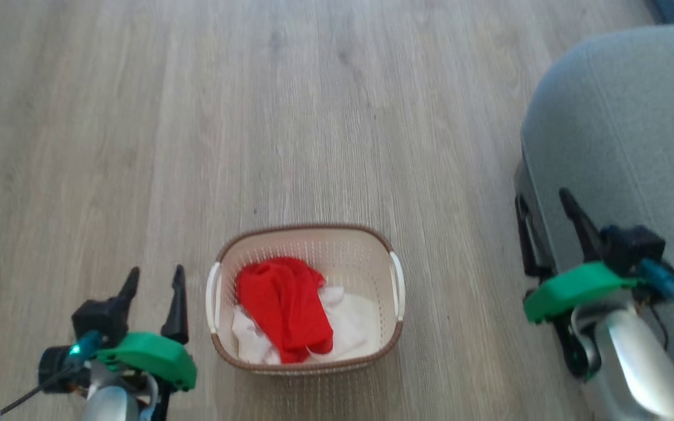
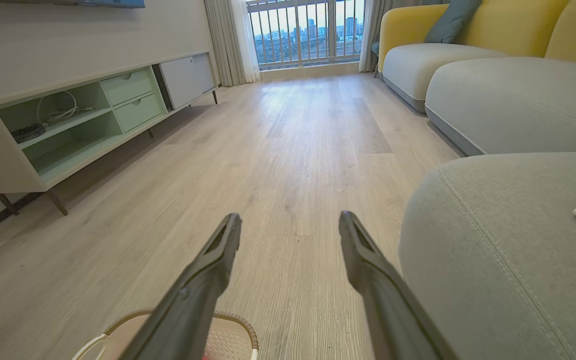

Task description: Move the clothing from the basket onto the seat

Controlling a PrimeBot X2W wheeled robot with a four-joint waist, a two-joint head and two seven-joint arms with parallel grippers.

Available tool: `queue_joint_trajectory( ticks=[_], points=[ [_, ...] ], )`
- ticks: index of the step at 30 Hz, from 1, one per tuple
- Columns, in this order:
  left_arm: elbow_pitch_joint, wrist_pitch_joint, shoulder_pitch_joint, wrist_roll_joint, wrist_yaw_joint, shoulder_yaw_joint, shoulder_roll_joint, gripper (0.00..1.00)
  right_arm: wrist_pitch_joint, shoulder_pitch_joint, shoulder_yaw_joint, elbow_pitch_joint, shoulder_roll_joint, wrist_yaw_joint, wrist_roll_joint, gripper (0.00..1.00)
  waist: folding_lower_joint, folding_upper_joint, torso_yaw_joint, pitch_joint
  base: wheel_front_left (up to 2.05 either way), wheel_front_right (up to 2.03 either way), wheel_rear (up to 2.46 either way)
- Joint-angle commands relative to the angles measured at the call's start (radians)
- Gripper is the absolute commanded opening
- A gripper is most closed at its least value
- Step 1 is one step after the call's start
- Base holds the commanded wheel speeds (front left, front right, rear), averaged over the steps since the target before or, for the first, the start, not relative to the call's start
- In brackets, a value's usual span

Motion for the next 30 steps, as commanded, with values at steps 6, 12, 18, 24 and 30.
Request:
queue_joint_trajectory(
  ticks=[6,12,18,24,30],
  points=[
    [0.024,-0.01,-0.109,-0.011,-0.011,-0.039,0.009,1.0,-0.009,-0.128,0.038,-0.084,0.008,0.0,-0.013,1.0,-0.0001,0.0,-0.04,0.171,0.0,0.0,0.0],
    [0.079,-0.01,-0.201,-0.011,-0.016,-0.099,0.009,1.0,-0.009,-0.204,0.04,-0.113,0.014,0.0,-0.019,1.0,-0.0001,0.0,-0.071,0.322,0.0,0.0,0.0],
    [0.165,-0.01,-0.315,-0.009,-0.011,-0.153,0.009,1.0,-0.009,-0.275,0.043,-0.139,0.022,0.0,-0.024,1.0,-0.0001,0.0,-0.11,0.462,0.0,0.0,0.0],
    [0.258,-0.01,-0.423,0.021,-0.002,-0.19,0.009,1.0,-0.009,-0.317,0.051,-0.159,0.03,0.0,-0.027,1.0,-0.0001,0.0,-0.141,0.56,0.0,0.0,0.0],
    [0.39,-0.01,-0.543,0.086,0.005,-0.234,0.021,1.0,-0.009,-0.344,0.052,-0.173,0.041,0.0,-0.025,1.0,-0.0001,0.0,-0.176,0.651,0.0,0.0,0.0]
  ],
)
